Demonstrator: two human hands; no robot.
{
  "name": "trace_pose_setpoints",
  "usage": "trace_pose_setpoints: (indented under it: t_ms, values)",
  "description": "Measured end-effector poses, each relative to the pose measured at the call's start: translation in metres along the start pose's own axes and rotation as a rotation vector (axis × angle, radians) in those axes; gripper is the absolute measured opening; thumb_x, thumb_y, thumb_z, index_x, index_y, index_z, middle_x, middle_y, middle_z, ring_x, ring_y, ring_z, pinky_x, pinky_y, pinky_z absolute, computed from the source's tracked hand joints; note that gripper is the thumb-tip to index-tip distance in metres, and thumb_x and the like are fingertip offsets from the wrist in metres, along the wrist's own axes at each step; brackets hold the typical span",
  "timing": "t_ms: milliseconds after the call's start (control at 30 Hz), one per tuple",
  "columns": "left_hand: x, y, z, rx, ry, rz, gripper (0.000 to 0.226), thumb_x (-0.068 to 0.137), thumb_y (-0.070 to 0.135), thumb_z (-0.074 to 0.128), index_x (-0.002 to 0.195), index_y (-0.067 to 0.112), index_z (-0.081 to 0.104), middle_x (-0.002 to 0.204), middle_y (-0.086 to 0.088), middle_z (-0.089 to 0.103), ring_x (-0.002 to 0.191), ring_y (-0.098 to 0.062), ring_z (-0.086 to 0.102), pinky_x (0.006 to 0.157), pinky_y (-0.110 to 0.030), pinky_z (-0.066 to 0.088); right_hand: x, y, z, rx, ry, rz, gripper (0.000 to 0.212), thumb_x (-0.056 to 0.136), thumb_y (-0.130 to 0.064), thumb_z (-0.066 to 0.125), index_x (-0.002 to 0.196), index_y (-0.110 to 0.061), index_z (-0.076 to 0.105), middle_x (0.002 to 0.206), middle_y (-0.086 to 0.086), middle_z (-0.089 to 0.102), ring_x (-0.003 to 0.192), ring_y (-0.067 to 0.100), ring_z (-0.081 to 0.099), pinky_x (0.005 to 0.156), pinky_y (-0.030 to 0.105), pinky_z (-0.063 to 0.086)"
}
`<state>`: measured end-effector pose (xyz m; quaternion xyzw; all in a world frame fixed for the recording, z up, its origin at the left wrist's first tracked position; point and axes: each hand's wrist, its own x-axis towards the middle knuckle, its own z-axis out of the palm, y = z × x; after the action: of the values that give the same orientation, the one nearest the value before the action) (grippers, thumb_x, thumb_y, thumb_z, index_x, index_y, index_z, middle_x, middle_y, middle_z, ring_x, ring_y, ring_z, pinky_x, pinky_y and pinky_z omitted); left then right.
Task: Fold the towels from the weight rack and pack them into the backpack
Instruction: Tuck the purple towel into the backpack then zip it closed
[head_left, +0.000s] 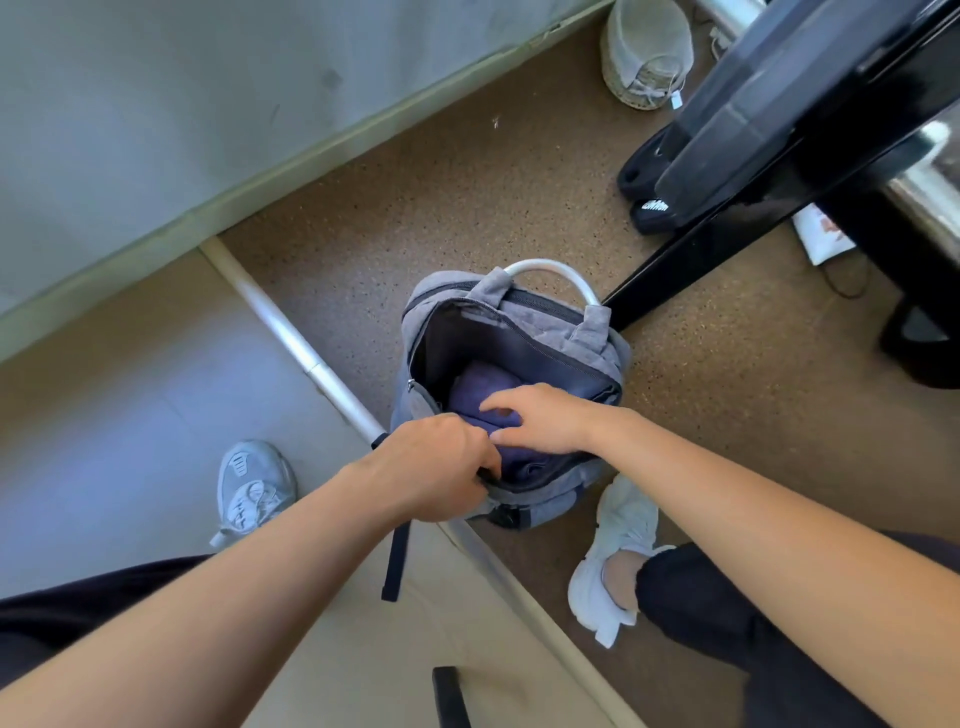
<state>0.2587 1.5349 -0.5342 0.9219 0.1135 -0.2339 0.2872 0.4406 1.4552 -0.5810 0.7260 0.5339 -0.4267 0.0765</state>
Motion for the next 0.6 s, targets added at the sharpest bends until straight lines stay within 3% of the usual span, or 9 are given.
trace_pose_setpoints:
  t_ms: [167, 300, 400, 467, 600]
  values:
    - [0.000, -0.001, -0.004, -0.047, 0.019, -0.040, 0.043, 0.075, 0.032, 0.044, 0.108, 0.038, 0.072, 0.106, 0.005, 0.072, 0.105, -0.026, 0.062, 0.084, -0.040, 0.055, -0.074, -0.020, -0.026, 0.153, 0.032, -0.002, 0.039, 0.097, -0.047, 0.058, 0.132, -0.030, 0.060, 0.116, -0.007, 0.068, 0.092, 0.008, 0.060, 0.083, 0.028, 0.044]
    - [0.003, -0.003, -0.012, -0.151, 0.068, -0.111, 0.049, 0.064, 0.035, 0.041, 0.100, 0.040, 0.074, 0.107, 0.008, 0.072, 0.104, -0.025, 0.065, 0.087, -0.040, 0.055, -0.106, -0.025, -0.025, 0.128, -0.028, -0.018, 0.037, 0.086, -0.046, 0.072, 0.119, -0.032, 0.064, 0.099, -0.012, 0.065, 0.088, 0.005, 0.061, 0.080, 0.029, 0.051]
    - [0.007, -0.014, -0.023, -0.316, 0.229, -0.284, 0.032, 0.065, 0.036, 0.043, 0.080, 0.034, 0.071, 0.098, 0.007, 0.073, 0.097, -0.025, 0.066, 0.085, -0.039, 0.056, -0.094, -0.027, -0.020, -0.006, 0.004, -0.074, 0.023, 0.083, -0.035, 0.076, 0.103, -0.029, 0.066, 0.087, -0.012, 0.059, 0.075, 0.005, 0.052, 0.069, 0.030, 0.044]
    - [0.011, -0.028, -0.029, -0.414, 0.378, -0.431, 0.016, 0.074, 0.033, 0.050, 0.070, 0.029, 0.065, 0.085, 0.004, 0.073, 0.088, -0.028, 0.067, 0.079, -0.038, 0.057, -0.087, -0.030, -0.021, -0.042, 0.013, -0.109, 0.014, 0.085, -0.029, 0.074, 0.095, -0.025, 0.066, 0.082, -0.013, 0.055, 0.073, 0.006, 0.049, 0.071, 0.033, 0.045]
    - [0.027, -0.069, -0.030, -0.639, 0.545, -0.676, 0.015, 0.084, 0.019, 0.055, 0.073, 0.022, 0.064, 0.076, 0.000, 0.068, 0.084, -0.032, 0.070, 0.078, -0.043, 0.061, -0.080, -0.027, -0.031, -0.046, 0.032, -0.175, 0.009, 0.086, -0.021, 0.067, 0.086, -0.016, 0.060, 0.082, -0.002, 0.061, 0.074, 0.017, 0.052, 0.071, 0.039, 0.045]
